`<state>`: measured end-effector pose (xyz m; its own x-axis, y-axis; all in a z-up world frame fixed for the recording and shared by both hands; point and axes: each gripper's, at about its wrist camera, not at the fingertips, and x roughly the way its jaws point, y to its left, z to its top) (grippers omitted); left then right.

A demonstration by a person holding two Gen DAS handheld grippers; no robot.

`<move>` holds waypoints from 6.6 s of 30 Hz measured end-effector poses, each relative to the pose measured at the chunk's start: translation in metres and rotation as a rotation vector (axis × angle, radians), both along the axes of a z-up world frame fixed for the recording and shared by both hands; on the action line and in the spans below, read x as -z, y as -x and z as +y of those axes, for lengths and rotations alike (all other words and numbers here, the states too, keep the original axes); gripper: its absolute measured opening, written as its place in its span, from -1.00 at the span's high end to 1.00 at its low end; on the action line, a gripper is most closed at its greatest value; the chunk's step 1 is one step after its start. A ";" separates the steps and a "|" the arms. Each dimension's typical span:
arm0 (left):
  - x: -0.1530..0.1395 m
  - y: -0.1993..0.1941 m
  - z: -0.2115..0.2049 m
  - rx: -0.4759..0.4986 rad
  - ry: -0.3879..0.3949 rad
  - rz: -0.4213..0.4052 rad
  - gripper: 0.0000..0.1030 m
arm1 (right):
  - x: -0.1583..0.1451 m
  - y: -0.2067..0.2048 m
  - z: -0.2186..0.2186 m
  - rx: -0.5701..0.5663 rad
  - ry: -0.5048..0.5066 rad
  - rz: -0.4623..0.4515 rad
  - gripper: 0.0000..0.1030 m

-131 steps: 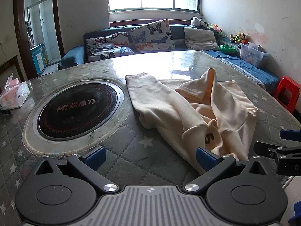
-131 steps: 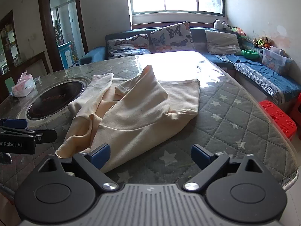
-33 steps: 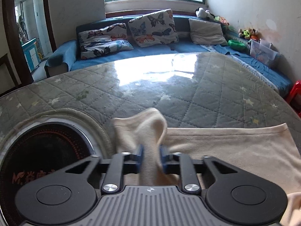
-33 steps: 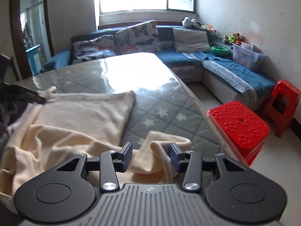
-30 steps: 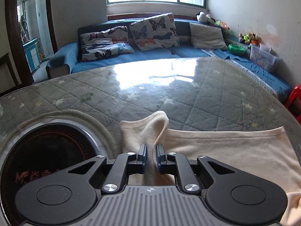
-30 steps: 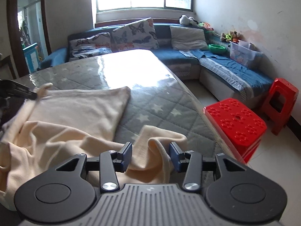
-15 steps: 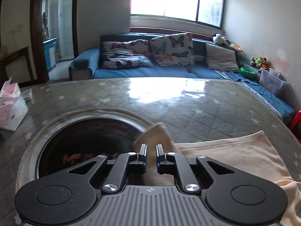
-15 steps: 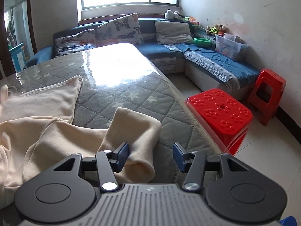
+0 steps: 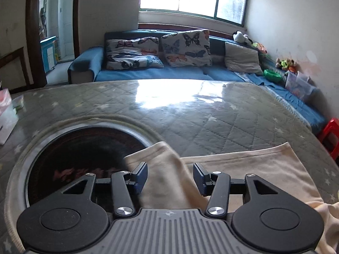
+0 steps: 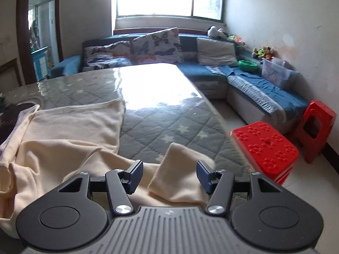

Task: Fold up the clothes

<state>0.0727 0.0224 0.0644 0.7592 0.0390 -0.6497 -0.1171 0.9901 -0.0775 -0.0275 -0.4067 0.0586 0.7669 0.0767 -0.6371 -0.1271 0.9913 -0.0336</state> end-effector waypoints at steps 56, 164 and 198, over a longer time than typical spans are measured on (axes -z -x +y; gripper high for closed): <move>-0.032 0.220 0.035 0.016 0.056 -0.099 0.70 | -0.011 0.031 -0.040 -0.023 0.020 0.016 0.36; 0.028 0.184 -0.038 0.396 0.104 0.008 -0.05 | 0.024 0.009 -0.058 -0.130 0.004 0.041 -0.03; 0.001 0.200 0.155 -0.420 0.209 -0.063 0.90 | 0.031 -0.001 -0.043 -0.134 -0.003 0.057 -0.18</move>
<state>-0.1273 0.1776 0.0635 0.7441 0.2245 -0.6292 -0.4925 0.8207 -0.2896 -0.0266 -0.4492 0.0280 0.7120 0.1781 -0.6792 -0.2598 0.9655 -0.0191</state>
